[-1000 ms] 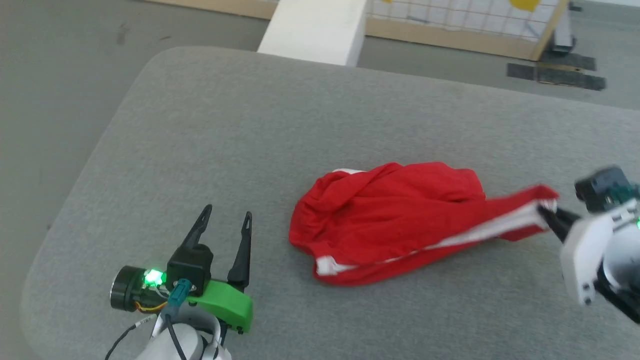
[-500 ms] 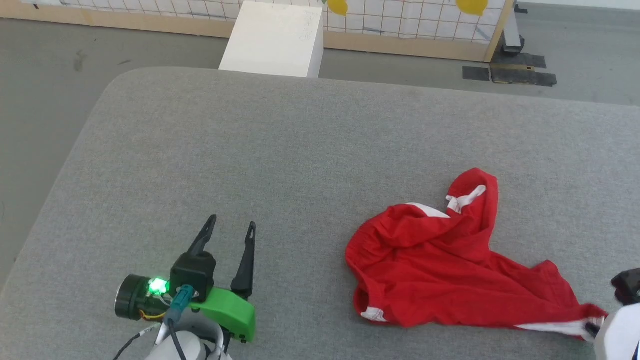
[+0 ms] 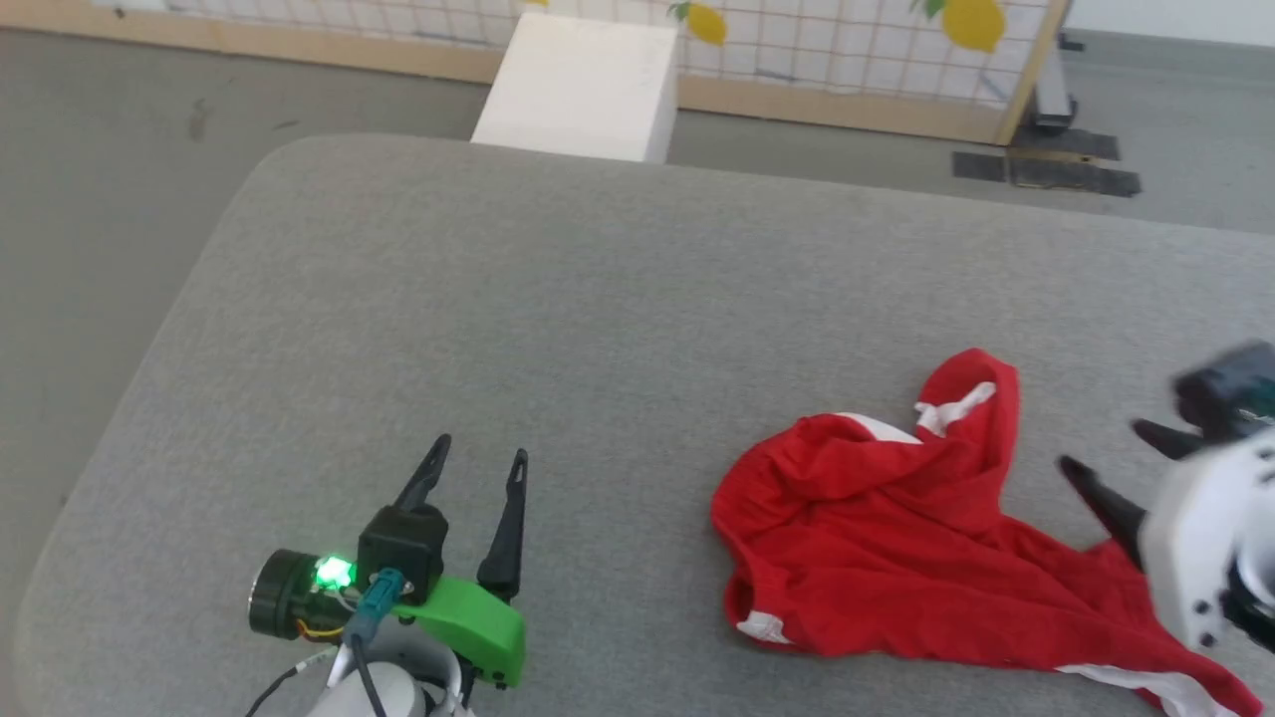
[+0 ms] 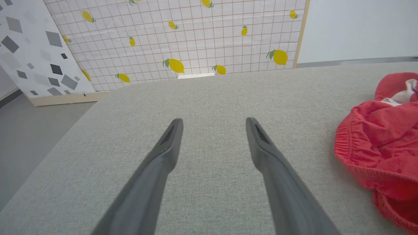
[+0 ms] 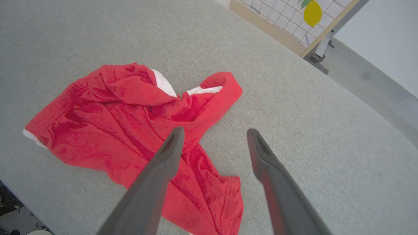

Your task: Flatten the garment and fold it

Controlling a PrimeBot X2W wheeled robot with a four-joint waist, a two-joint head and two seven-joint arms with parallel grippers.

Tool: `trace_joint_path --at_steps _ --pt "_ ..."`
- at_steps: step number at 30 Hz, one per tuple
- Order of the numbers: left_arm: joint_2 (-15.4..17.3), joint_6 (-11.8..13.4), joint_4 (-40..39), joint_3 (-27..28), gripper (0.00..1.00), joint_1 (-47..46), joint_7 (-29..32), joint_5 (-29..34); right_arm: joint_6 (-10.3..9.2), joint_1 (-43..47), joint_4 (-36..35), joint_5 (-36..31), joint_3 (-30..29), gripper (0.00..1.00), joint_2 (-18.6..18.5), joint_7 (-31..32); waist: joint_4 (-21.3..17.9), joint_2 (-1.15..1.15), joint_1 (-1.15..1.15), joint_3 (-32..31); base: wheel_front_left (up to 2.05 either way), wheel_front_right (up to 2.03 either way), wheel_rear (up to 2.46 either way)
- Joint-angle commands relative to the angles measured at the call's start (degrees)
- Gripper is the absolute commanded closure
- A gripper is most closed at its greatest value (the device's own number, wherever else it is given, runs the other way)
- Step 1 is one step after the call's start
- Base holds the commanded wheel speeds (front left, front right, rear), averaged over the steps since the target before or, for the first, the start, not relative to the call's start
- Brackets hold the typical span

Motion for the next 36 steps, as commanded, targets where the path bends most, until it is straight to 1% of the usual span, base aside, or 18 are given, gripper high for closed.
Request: trace_joint_path --at_steps 1,4,5,9,11,15,21,22,23,24,26,30,33,36 --pt "-0.52 -0.17 0.23 -0.06 0.00 -0.99 -0.19 0.15 -0.08 -2.49 0.05 0.54 2.78 0.00 -1.20 1.36 1.87 0.00 0.00 1.34 0.00 0.00 0.00" --pt "-1.15 -0.11 0.42 -0.24 0.00 -1.46 -0.33 0.32 -0.08 -7.15 1.72 1.18 9.26 0.00 -3.42 3.93 3.79 0.00 0.00 2.84 0.00 0.00 0.00" --pt "-1.39 -0.08 0.51 -0.27 0.00 -1.59 -0.41 0.40 -0.08 -8.99 3.11 1.02 11.87 0.00 -4.26 4.79 4.52 0.00 0.00 3.38 0.00 0.00 0.00" --pt "-2.30 -0.18 0.98 -0.65 0.00 -1.92 -0.67 0.80 -0.08 -14.77 10.08 -0.05 18.55 0.00 -6.07 5.69 7.42 0.00 0.00 5.27 0.00 0.00 0.00" --pt "-2.79 -0.20 1.17 -0.76 0.00 -2.05 -0.79 0.98 -0.08 -16.97 13.80 -0.99 20.90 0.00 -6.73 5.22 8.89 0.00 0.00 6.13 0.00 0.00 0.00" --pt "-3.55 -0.16 1.38 -0.64 0.00 -2.18 -1.00 1.34 -0.08 -19.69 19.77 -1.37 24.29 0.00 -6.88 4.18 11.26 0.00 0.00 7.60 0.00 0.00 0.00" --pt "-4.28 -0.42 1.52 -0.34 0.00 -2.02 -1.18 1.92 -0.08 -21.42 24.93 -2.00 28.96 0.00 -7.64 3.35 12.68 0.00 0.00 8.90 0.00 0.00 0.00" --pt "-4.38 -0.44 1.53 -0.30 0.00 -1.98 -1.19 2.01 -0.08 -21.55 25.53 -2.14 29.35 0.20 -7.77 3.11 12.73 0.00 0.00 8.98 0.00 0.00 0.00" --pt "-4.49 -0.52 1.58 -0.27 0.00 -1.91 -1.21 2.07 -0.08 -21.67 26.15 -2.33 29.76 0.82 -7.81 2.63 12.75 0.00 0.00 9.05 0.00 0.00 0.00" --pt "-4.58 -0.63 1.66 -0.28 0.00 -1.85 -1.22 2.07 -0.08 -21.74 26.57 -2.47 30.07 1.00 -7.80 2.12 12.72 0.00 0.00 9.07 0.00 0.00 0.00" --pt "-4.78 -0.77 1.89 -0.19 0.00 -1.84 -1.23 2.11 -0.08 -21.99 27.15 -2.70 30.38 1.00 -7.66 0.51 12.54 0.00 0.00 9.07 0.00 0.00 0.00" --pt "-4.97 -1.05 2.57 0.23 0.00 -2.00 -1.25 2.02 -0.08 -22.77 26.44 -2.69 28.70 1.00 -6.47 -4.78 11.37 0.00 0.00 8.17 0.00 0.00 0.00" --pt "-4.80 -1.32 3.02 0.46 0.00 -1.92 -1.26 1.98 -0.08 -22.63 24.93 -2.84 25.99 1.00 -5.71 -8.73 10.20 0.00 0.00 6.85 0.00 0.00 0.00" --pt "-4.55 -1.40 3.31 0.65 0.00 -1.64 -1.26 1.90 -0.08 -21.94 23.09 -2.52 22.93 1.00 -4.75 -10.93 9.07 0.00 0.00 5.58 0.00 0.00 0.00"
